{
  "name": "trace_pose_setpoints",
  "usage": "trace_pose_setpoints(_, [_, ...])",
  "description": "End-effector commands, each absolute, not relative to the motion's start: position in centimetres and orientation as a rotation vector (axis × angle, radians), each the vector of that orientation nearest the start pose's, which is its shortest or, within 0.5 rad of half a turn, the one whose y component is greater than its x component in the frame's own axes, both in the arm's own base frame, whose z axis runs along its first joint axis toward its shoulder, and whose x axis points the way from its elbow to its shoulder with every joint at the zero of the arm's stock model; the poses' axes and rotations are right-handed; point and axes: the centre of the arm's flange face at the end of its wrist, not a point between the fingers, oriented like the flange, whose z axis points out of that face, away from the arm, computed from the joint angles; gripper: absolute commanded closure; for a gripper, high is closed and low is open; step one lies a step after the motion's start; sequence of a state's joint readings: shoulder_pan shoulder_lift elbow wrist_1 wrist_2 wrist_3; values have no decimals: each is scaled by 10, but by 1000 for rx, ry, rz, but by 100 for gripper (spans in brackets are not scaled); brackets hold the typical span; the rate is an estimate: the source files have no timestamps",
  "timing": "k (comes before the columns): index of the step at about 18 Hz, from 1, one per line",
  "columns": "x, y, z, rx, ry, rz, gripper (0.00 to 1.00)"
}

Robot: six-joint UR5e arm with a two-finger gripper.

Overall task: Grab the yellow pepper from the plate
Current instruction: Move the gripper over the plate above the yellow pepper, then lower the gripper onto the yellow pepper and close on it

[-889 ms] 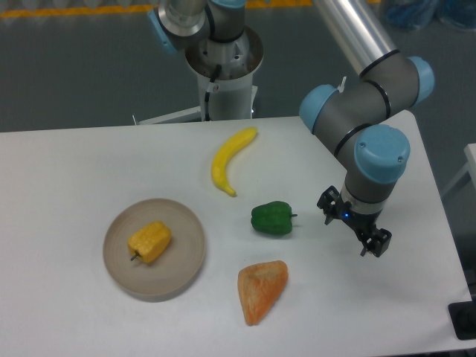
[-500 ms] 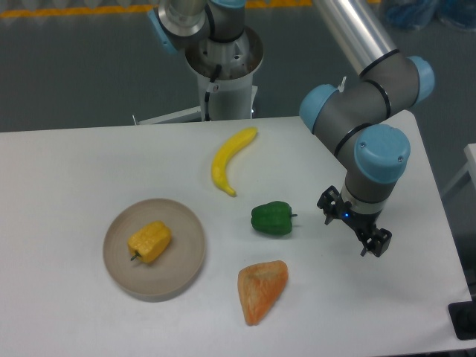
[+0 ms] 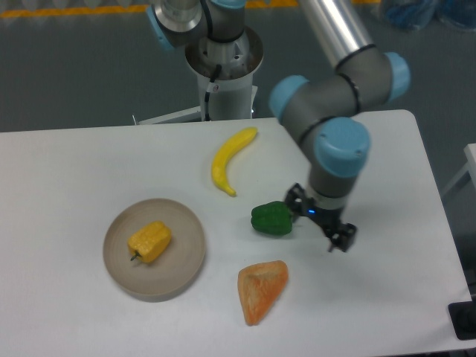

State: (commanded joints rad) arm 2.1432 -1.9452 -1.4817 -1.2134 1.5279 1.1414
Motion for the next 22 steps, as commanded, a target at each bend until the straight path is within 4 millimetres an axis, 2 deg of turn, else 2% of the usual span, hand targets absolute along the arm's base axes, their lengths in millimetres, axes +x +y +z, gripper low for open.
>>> trace_pose_setpoints(4, [-166, 621, 355, -2939, 739, -49, 0])
trace_pose_setpoints(6, [-124, 623, 353, -2944, 746, -68, 0])
trace_pose_setpoints(10, [-57, 628, 345, -2964, 715, -107, 0])
trace_pose_setpoints(12, [-39, 630, 335, -2984, 696, -124, 0])
trace_pose_setpoints(13, [-29, 630, 318, -3013, 686, -144, 0])
trace_pose_setpoints(16, [-15, 635, 290, -3051, 696, -178, 0])
trace_pose_setpoints(19, [-3, 642, 278, -3041, 678, -159, 0])
trace_pose_setpoints(22, [0, 647, 273, -3032, 661, -148, 0])
